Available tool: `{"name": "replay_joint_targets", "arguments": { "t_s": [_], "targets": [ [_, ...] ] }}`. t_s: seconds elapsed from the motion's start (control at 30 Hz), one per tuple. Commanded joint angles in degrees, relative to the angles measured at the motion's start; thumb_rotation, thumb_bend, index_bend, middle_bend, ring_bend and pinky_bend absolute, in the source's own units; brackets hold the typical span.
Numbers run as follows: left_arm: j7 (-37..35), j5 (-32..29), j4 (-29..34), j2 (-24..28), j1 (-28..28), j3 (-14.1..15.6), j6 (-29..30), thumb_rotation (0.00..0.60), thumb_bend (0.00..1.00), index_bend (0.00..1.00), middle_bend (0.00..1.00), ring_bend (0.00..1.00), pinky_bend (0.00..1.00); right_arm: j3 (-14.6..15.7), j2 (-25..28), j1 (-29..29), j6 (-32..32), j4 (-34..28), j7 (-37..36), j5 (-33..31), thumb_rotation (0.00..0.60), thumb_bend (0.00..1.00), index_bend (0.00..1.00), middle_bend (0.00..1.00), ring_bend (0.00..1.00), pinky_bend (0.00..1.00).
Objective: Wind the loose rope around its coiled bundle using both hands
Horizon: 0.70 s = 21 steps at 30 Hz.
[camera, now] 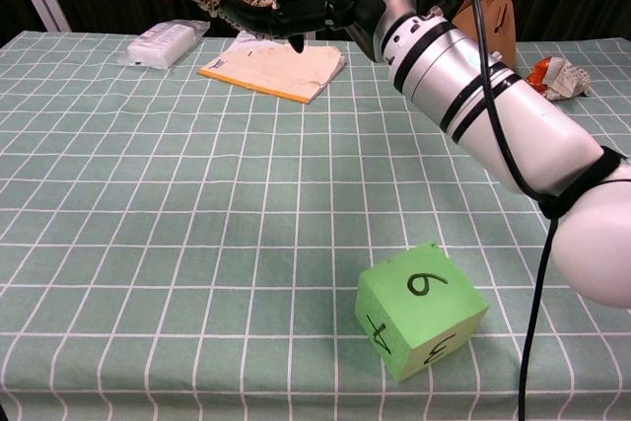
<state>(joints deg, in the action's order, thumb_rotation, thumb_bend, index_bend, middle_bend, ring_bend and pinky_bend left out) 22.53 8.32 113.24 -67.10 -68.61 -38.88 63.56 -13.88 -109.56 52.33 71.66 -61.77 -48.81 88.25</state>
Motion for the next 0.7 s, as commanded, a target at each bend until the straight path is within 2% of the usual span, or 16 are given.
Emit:
{"name": "replay_joint_targets", "arguments": {
  "t_s": [0.03,0.2,0.7],
  "targets": [
    [-0.5,-6.4,-4.4,2.6,-0.6,-0.3,-3.5,0.600,0.50,0.83,0.34,0.24,0.34,0.7,0.5,-1.3,1.9,-1.2,-1.7,0.9,0.600,0.74,0.83,0.64,0.62,0.79],
    [-0.3,-12.3,-7.9,4.0,-0.9,0.9,-6.9,0.600,0.50,0.84,0.34,0.24,0.34,1.5,1.1,-2.4,4.0,-2.7,-3.6,2.2,0.600,0.74,0.83,0.64,0.62,0.79],
    [0.7,-17.2,-14.4,3.8,-1.7,6.9,-14.1,0.600,0.50,0.84,0.37,0.25,0.34,1.3,2.7,-4.9,7.5,-6.1,-6.0,2.8,0.600,0.73,0.83,0.64,0.62,0.79]
  ]
}}
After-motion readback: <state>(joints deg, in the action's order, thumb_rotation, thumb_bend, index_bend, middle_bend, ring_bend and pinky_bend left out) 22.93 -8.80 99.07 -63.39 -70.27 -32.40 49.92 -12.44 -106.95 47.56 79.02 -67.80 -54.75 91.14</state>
